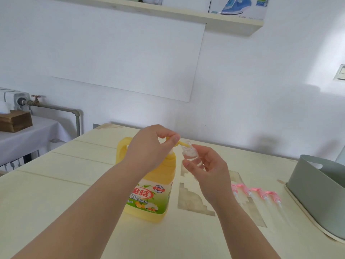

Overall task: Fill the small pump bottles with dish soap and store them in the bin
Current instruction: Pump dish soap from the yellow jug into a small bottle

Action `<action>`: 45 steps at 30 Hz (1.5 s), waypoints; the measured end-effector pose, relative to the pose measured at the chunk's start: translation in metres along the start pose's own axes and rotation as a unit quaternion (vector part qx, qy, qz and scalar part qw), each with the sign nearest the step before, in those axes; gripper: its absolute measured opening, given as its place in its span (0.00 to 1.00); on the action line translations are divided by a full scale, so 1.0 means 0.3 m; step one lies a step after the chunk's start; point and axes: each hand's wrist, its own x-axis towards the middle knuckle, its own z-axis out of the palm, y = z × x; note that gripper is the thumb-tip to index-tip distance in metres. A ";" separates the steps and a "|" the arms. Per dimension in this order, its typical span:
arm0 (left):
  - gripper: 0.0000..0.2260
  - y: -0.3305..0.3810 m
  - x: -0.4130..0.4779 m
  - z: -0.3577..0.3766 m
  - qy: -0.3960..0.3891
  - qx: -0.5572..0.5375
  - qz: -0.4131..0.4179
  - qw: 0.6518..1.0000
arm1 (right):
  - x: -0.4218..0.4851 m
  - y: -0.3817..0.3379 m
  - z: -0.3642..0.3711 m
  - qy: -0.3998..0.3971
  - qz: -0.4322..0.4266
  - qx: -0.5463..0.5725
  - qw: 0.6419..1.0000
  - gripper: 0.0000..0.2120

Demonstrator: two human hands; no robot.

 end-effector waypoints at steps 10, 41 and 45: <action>0.05 -0.024 -0.007 0.052 0.040 -0.008 0.018 0.999 | -0.003 0.046 0.010 0.011 0.009 0.021 1.000 0.16; 0.14 -0.009 -0.047 0.049 0.007 0.006 0.028 1.000 | -0.029 0.085 -0.023 0.023 0.081 0.201 0.976 0.20; 0.17 -0.018 -0.121 0.102 0.094 0.033 0.115 0.988 | -0.043 0.101 -0.055 0.026 0.088 0.182 0.979 0.22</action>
